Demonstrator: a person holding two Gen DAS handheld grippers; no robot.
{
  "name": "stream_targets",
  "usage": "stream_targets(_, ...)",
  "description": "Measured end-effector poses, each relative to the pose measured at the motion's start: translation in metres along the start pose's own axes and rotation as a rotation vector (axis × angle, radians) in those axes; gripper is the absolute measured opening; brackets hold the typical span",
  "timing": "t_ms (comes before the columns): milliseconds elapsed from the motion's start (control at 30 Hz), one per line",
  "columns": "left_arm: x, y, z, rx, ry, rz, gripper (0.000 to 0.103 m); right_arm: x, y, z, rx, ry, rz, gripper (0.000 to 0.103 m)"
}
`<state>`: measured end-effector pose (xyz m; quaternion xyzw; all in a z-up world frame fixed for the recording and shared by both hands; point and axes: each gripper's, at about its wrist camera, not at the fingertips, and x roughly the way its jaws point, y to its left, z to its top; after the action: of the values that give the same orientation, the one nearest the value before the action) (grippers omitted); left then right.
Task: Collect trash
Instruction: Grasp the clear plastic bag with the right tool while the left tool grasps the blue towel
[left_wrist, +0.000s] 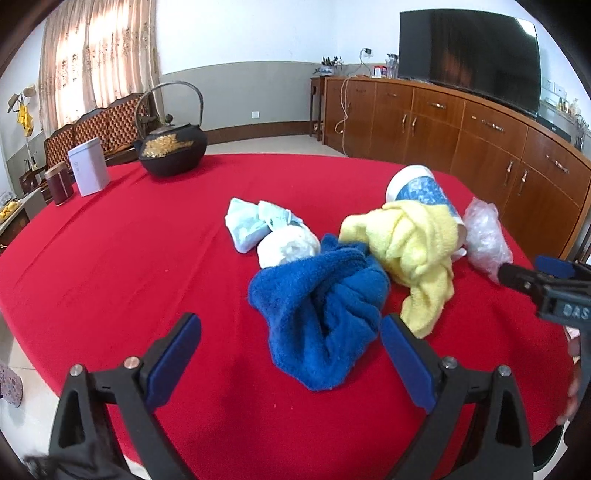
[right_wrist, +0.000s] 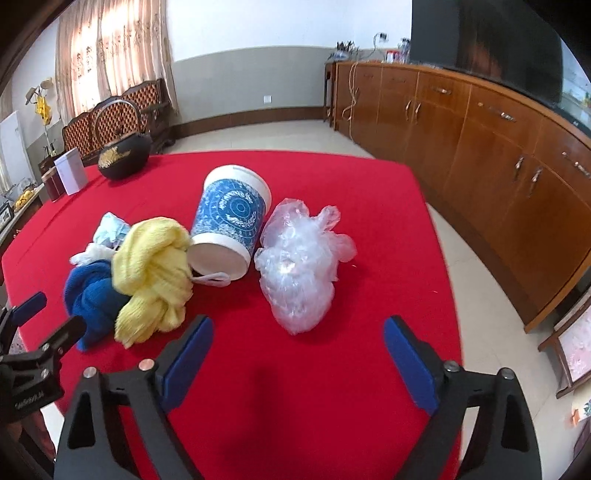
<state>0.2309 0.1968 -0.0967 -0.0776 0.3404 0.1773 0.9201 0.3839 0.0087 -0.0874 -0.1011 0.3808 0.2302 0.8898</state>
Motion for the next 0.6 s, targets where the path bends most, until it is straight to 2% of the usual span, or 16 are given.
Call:
stream_targets(133, 0.007, -0.004, 0.002, 0.003, 0.021, -0.014, 0.093, 0.021, -0.001, 0.008, 0.0, 0.035, -0.003, 0.089)
stream_targets(233, 0.006, -0.013, 0.003, 0.041, 0.009, 0.004, 0.092, 0.032, -0.002, 0.014, 0.006, 0.056, 0.004, 0.085)
stream_targets(300, 0.006, -0.017, 0.002, 0.046, 0.011, -0.004, 0.089, 0.037, -0.003, 0.016, 0.003, 0.066, 0.005, 0.078)
stream_targets(367, 0.008, -0.017, 0.002, 0.039, 0.02, -0.019, 0.076, 0.042, -0.002, 0.017, 0.001, 0.077, 0.016, 0.065)
stream_targets(400, 0.008, -0.016, 0.001, 0.036, 0.022, -0.03, 0.071, 0.044, -0.003, 0.017, 0.005, 0.082, 0.02, 0.052)
stream_targets(433, 0.009, -0.016, 0.002, 0.034, 0.022, -0.034, 0.06, 0.045, -0.003, 0.016, 0.008, 0.088, 0.024, 0.047)
stream_targets(467, 0.008, -0.017, 0.002, 0.034, 0.02, -0.04, 0.048, 0.045, -0.004, 0.016, 0.011, 0.084, 0.025, 0.045)
stream_targets(500, 0.005, -0.017, 0.001, 0.035, 0.018, -0.049, 0.04, 0.043, -0.005, 0.015, 0.013, 0.075, 0.025, 0.044)
stream_targets(533, 0.005, -0.018, 0.002, 0.036, 0.017, -0.058, 0.026, 0.04, -0.006, 0.014, 0.014, 0.068, 0.026, 0.043)
stream_targets(600, 0.001, -0.019, 0.001, 0.039, 0.012, -0.071, 0.021, 0.034, -0.008, 0.011, 0.019, 0.056, 0.027, 0.043)
